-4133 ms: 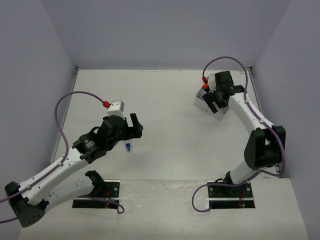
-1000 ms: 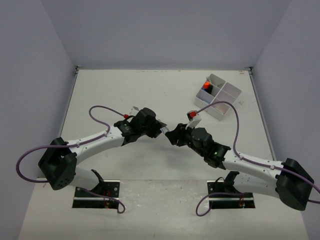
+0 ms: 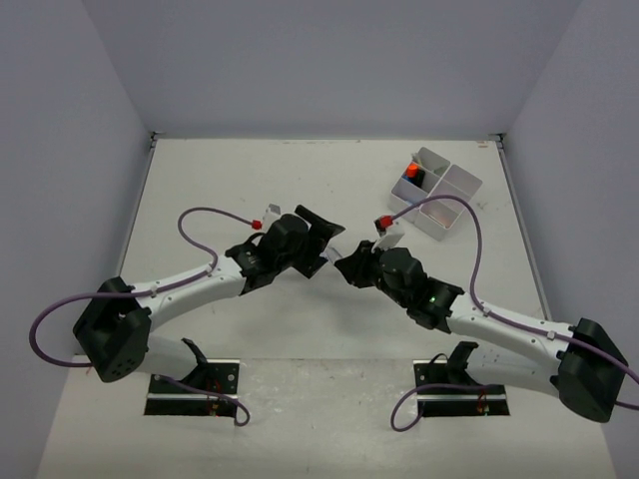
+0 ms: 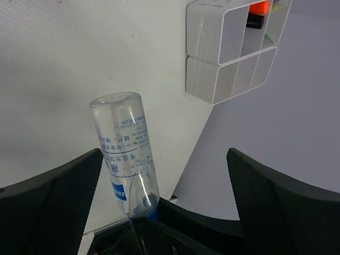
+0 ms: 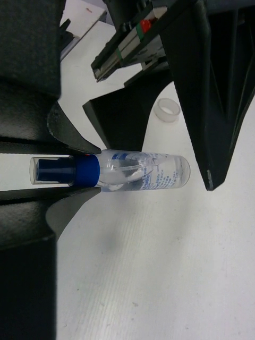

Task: Sort the stationery into containers
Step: Place the stationery in the storage box.

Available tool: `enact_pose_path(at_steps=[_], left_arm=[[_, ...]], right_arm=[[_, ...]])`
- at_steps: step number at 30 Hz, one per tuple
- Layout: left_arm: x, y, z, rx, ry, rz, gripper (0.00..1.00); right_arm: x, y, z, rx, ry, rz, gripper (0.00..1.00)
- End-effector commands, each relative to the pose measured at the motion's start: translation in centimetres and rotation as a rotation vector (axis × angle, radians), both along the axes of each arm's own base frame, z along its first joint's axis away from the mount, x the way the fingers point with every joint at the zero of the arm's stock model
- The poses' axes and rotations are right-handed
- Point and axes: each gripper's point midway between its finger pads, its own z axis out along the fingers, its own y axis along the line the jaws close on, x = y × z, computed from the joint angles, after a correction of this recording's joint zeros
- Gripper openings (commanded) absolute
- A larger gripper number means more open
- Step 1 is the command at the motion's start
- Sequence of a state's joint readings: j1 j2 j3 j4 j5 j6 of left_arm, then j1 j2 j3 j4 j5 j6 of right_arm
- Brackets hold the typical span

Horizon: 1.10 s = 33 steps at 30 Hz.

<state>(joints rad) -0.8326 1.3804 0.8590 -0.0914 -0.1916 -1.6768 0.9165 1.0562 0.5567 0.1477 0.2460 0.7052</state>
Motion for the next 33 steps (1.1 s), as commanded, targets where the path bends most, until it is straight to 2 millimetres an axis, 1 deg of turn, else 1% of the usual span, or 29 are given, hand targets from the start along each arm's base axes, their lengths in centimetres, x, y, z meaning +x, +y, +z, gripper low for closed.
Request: enact_pose_path(at_steps=[1, 2, 3, 4, 5, 7, 8, 10, 11, 13, 14, 15, 16, 17, 18, 19, 20, 23, 24, 25, 26, 27, 30, 33], left_arm=[[1.3, 0.0, 3.2, 0.098, -0.105, -0.024, 1.00], [1.4, 0.9, 2.7, 0.183, -0.095, -0.023, 1.00], [1.6, 1.8, 2.6, 0.247, -0.090, -0.013, 1.00], [1.9, 2.3, 2.6, 0.285, -0.086, -0.003, 1.00], [2.2, 3.2, 2.6, 0.330, -0.096, 0.017, 1.00], [1.7, 5.4, 1.5, 0.418, -0.081, 0.024, 1.00], [1.4, 6.1, 1.1, 0.452, -0.084, 0.013, 1.00], [0.8, 7.3, 1.7, 0.474, -0.122, 0.007, 1.00], [0.6, 7.8, 1.3, 0.507, -0.140, -0.018, 1.00], [-0.2, 8.9, 1.8, 0.544, -0.183, -0.055, 1.00], [-0.4, 9.1, 1.5, 0.561, -0.182, -0.063, 1.00], [-0.8, 10.0, 1.4, 0.625, -0.211, -0.105, 1.00], [-1.4, 11.1, 0.7, 0.682, -0.192, -0.127, 1.00], [-1.9, 12.0, 0.2, 0.723, -0.169, -0.135, 1.00], [-2.3, 12.8, 0.0, 0.750, -0.161, -0.142, 1.00], [-2.6, 13.2, -0.1, 0.767, -0.166, -0.160, 1.00], [-3.0, 13.5, -0.6, 0.774, -0.159, -0.183, 1.00], [-3.6, 13.7, -0.8, 0.795, -0.190, -0.249, 1.00], [-3.7, 14.0, -0.9, 0.806, -0.186, -0.252, 1.00], [-3.9, 14.1, -0.9, 0.811, -0.184, -0.256, 1.00], [-4.1, 14.5, -1.2, 0.828, -0.179, -0.265, 1.00], [-4.2, 14.6, -1.2, 0.830, -0.180, -0.268, 1.00], [-4.4, 14.8, -1.3, 0.835, -0.189, -0.280, 1.00], [-4.5, 15.1, -1.5, 0.836, -0.195, -0.279, 1.00]], right_arm=[[1.8, -2.1, 2.5, -0.024, -0.013, -0.093, 0.00], [2.3, -3.5, 2.0, -0.067, 0.015, -0.120, 0.00], [2.8, -4.8, 1.8, -0.101, 0.038, -0.144, 0.00], [3.1, -5.2, 2.5, -0.101, 0.049, -0.143, 0.00], [3.4, -6.2, 2.6, -0.130, 0.052, -0.148, 0.00], [4.4, -9.1, 2.8, -0.190, 0.091, -0.205, 0.00], [4.8, -10.0, 2.8, -0.231, 0.089, -0.207, 0.00], [6.0, -13.1, 3.5, -0.287, 0.124, -0.273, 0.00], [6.8, -14.6, 3.3, -0.321, 0.141, -0.301, 0.00], [7.7, -17.0, 4.4, -0.372, 0.162, -0.350, 0.00], [7.9, -17.3, 4.5, -0.383, 0.163, -0.345, 0.00], [8.8, -19.1, 5.3, -0.400, 0.193, -0.388, 0.00], [9.4, -20.5, 5.1, -0.426, 0.224, -0.411, 0.00], [9.9, -21.3, 5.4, -0.439, 0.232, -0.420, 0.00], [10.7, -21.9, 6.2, -0.442, 0.232, -0.426, 0.00], [11.5, -22.8, 6.4, -0.447, 0.271, -0.440, 0.00], [12.0, -23.3, 6.4, -0.456, 0.289, -0.450, 0.00], [13.4, -24.9, 6.3, -0.475, 0.338, -0.471, 0.00], [13.7, -25.3, 6.2, -0.476, 0.349, -0.473, 0.00], [13.9, -25.6, 6.6, -0.470, 0.347, -0.481, 0.00], [14.3, -26.3, 5.7, -0.487, 0.385, -0.481, 0.00], [14.4, -26.6, 5.5, -0.495, 0.398, -0.484, 0.00], [14.7, -27.5, 5.5, -0.512, 0.409, -0.493, 0.00], [15.5, -29.1, 5.9, -0.510, 0.410, -0.520, 0.00]])
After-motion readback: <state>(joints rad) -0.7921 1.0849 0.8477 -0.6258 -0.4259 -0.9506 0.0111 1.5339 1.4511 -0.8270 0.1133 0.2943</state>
